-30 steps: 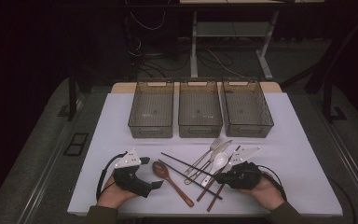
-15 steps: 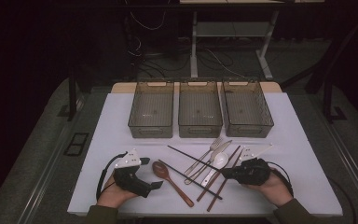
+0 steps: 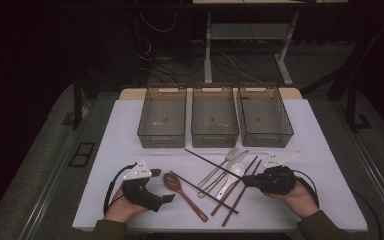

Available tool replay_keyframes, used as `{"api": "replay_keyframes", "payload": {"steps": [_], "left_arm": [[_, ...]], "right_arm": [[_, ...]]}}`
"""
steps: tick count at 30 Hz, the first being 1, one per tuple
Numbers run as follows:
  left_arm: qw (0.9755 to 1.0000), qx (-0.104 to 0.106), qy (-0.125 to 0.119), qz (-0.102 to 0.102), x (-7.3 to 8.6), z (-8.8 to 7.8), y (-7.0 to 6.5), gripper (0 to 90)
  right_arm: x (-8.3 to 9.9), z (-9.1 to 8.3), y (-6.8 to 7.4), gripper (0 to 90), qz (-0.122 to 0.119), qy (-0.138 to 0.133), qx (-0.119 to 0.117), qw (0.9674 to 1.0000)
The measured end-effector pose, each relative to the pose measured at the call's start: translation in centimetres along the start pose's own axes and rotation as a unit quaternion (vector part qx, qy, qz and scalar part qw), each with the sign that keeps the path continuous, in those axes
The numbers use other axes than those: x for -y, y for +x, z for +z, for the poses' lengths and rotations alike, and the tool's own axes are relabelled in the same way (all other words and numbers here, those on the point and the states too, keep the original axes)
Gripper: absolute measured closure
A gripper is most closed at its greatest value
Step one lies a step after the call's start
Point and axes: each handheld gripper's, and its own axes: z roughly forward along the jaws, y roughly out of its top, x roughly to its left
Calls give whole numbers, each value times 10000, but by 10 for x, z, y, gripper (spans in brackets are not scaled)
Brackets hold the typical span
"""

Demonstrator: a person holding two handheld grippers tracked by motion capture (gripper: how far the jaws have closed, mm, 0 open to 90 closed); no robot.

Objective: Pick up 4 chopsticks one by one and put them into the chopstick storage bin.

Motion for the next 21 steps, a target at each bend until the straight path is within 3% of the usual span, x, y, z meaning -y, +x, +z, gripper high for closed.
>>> {"api": "replay_keyframes", "payload": {"steps": [21], "left_arm": [[10000,-23,-1,-32,0,1,0,0]], "right_arm": [[-19,-4,-13,848,63,-333,174,9993]]}}
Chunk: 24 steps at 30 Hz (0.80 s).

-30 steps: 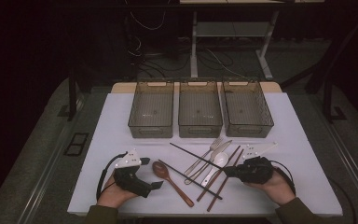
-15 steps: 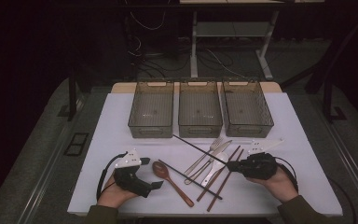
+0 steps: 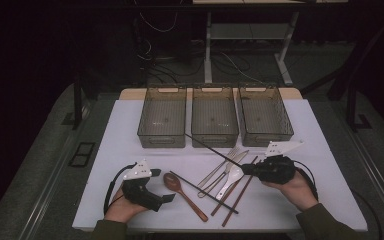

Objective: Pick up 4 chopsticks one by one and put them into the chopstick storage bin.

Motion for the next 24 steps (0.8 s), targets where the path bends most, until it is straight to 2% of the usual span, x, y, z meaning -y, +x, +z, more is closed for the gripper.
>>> {"api": "replay_keyframes", "payload": {"steps": [24], "left_arm": [[10000,14,-30,-17,0,-1,1,0]], "right_arm": [[-40,32,-10,848,54,-2,154,9999]]}}
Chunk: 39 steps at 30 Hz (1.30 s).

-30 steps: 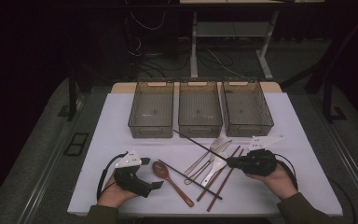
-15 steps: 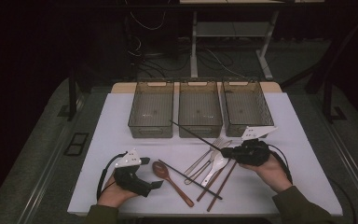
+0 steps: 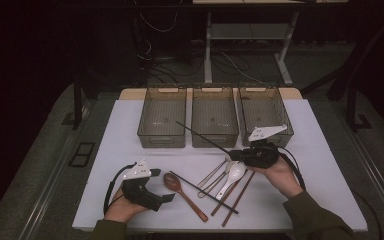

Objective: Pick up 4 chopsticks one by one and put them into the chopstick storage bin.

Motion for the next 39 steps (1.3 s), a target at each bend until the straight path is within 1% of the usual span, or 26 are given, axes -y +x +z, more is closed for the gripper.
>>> {"api": "replay_keyframes", "payload": {"steps": [3,8,9,18,19,20,21,23,25,26,27,28,29,30,31,34,35,36,39], "left_arm": [[10000,4,1,2,0,0,0,0],[10000,6,4,4,0,0,0,0],[10000,10,-10,1,0,0,0,0],[10000,25,-35,-17,-1,0,0,0],[10000,23,-30,-10,-1,0,0,0],[10000,24,-31,-5,-1,0,0,0],[10000,20,-24,-1,-1,1,0,0],[10000,17,-23,-9,-1,1,0,0],[10000,16,-22,-9,-1,1,0,0],[10000,16,-22,-9,-1,1,0,0],[10000,23,-27,-2,-1,1,0,0],[10000,23,-27,-2,-1,1,0,0],[10000,21,-33,-5,-1,0,0,0],[10000,26,-42,-10,-1,0,0,0],[10000,30,-44,-13,-1,0,0,0],[10000,35,-39,-10,-1,1,0,0],[10000,42,-44,-4,-1,1,0,0],[10000,42,-44,-4,-1,1,0,0],[10000,44,-43,-7,-1,1,0,0]], "right_arm": [[-5,5,0,848,-36,20,11,10000],[-11,11,0,848,-24,40,58,10000],[-13,14,-1,848,-60,50,72,9999],[-26,23,-1,847,-31,91,158,9998],[-30,26,-1,847,-24,104,163,9998],[-30,26,-1,847,-24,104,163,9998],[-34,29,-2,848,-70,98,192,9997],[-36,30,-2,847,-73,99,185,9998],[-44,34,-2,847,-58,77,190,9998],[-44,34,-2,847,-58,77,190,9998],[-49,37,-3,848,-45,73,220,9997],[-49,37,-3,848,-45,73,220,9997],[-55,40,-3,847,-43,67,242,9997],[-55,40,-3,847,-43,67,242,9997],[-60,43,-4,847,-24,93,283,9996],[-65,46,-5,847,-59,84,303,9995],[-71,50,-6,848,16,107,325,9994],[-71,50,-6,848,16,107,325,9994],[-77,60,-11,847,102,164,362,9992]]}}
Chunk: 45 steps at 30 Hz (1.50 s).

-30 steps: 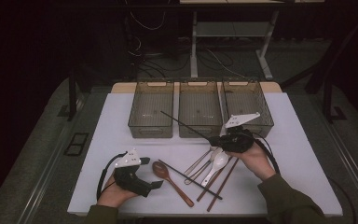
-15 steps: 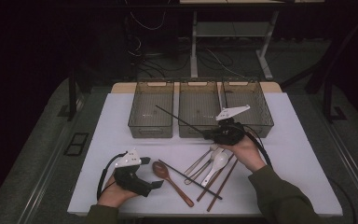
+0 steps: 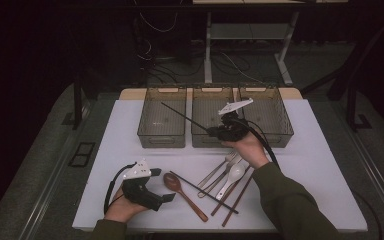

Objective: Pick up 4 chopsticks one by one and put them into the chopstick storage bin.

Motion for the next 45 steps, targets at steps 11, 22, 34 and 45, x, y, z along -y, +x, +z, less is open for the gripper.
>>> {"api": "replay_keyframes", "payload": {"steps": [11,22,34,45], "left_arm": [[10000,2,4,21,0,0,0,0],[10000,33,-42,-8,0,-1,0,0],[10000,52,-73,1,-1,-2,0,0],[10000,65,-72,-3,-1,-2,0,0]], "right_arm": [[-22,24,-3,847,41,106,49,9999],[-45,52,-3,846,142,324,151,9993],[-64,77,2,845,126,504,231,9984],[-71,88,3,840,128,560,367,9977]]}}
